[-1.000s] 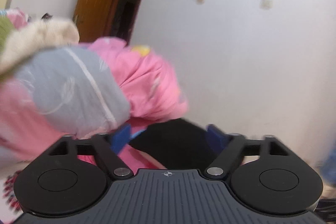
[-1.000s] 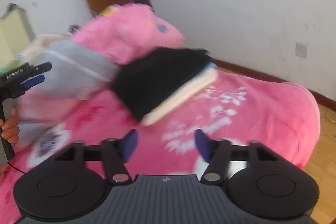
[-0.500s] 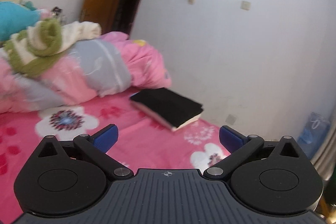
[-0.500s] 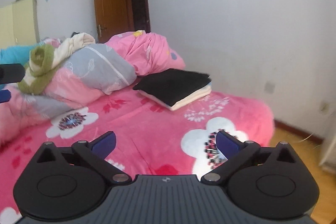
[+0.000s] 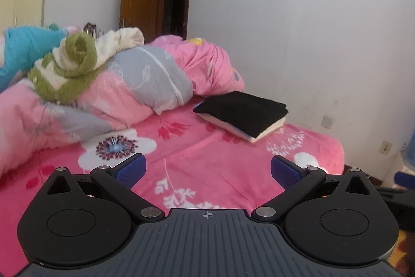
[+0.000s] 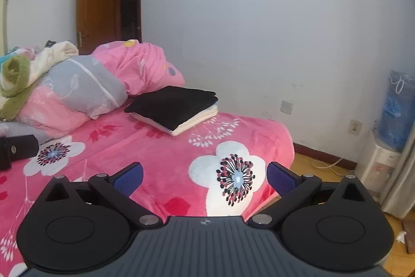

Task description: Fold clothes

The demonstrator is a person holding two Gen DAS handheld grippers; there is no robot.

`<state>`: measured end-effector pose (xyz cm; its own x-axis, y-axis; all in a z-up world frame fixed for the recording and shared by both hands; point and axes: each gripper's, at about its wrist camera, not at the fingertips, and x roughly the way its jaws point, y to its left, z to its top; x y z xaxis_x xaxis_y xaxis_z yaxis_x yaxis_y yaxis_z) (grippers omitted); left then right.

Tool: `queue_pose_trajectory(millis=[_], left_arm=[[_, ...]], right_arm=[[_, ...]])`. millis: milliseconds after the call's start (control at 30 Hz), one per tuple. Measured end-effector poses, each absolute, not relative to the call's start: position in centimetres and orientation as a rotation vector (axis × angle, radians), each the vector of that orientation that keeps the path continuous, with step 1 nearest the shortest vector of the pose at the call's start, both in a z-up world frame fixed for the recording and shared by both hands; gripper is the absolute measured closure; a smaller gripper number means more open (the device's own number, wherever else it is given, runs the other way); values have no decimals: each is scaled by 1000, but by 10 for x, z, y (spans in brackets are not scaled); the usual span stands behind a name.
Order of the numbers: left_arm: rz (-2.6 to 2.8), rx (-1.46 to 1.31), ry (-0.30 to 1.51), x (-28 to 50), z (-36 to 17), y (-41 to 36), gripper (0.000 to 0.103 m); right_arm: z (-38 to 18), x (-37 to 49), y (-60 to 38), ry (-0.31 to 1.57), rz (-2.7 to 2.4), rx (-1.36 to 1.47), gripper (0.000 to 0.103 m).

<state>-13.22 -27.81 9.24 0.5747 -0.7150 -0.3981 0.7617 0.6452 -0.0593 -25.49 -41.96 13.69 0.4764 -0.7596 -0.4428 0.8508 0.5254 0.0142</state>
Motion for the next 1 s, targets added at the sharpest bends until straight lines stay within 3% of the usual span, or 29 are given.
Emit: queue_pose_trajectory(millis=[1000], left_arm=[[-807, 130, 461, -125, 81, -288, 0]], right_arm=[[140, -240, -424, 445, -1008, 234, 0]])
